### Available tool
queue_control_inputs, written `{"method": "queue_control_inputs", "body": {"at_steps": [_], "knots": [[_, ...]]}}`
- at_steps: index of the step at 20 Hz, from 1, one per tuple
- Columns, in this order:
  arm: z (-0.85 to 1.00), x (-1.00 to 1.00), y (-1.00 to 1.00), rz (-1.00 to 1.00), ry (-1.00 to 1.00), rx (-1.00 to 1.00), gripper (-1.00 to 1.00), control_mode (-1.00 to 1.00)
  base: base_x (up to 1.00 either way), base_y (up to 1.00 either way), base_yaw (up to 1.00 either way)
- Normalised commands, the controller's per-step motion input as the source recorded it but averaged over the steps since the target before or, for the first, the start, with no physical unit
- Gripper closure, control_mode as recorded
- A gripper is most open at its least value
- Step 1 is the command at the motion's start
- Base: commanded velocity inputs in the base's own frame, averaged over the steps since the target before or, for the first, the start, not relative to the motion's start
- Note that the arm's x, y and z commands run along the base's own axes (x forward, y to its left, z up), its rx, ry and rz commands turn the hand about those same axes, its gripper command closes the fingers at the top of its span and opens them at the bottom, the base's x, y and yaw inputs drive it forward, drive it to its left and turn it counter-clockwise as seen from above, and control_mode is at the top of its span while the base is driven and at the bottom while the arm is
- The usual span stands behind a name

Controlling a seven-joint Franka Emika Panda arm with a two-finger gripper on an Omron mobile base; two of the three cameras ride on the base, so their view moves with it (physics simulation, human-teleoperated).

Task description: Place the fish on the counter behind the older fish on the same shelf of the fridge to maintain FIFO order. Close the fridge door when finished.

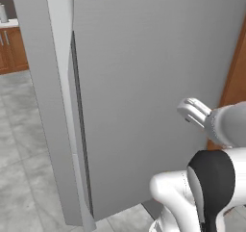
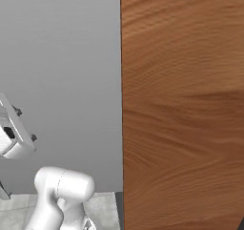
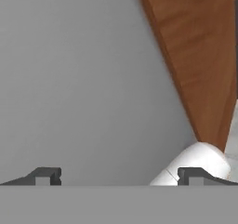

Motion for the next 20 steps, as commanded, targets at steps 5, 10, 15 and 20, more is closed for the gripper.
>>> {"method": "queue_control_inputs", "body": {"at_steps": [5, 10, 15, 20], "knots": [[-0.12, 0.91, 0.37, -0.01, 0.0, 0.0, -1.0, -1.0, 0.0, 0.0, 0.0], [-0.01, 0.64, 0.42, -0.09, -0.01, -0.01, -1.0, -1.0, 0.0, 0.0, 0.0], [0.0, 0.31, 0.01, -0.11, -0.06, 0.0, -1.0, -1.0, 0.0, 0.0, 0.0], [-0.01, 0.48, 0.0, -0.13, -0.04, 0.0, -1.0, -1.0, 0.0, 0.0, 0.0]]}}
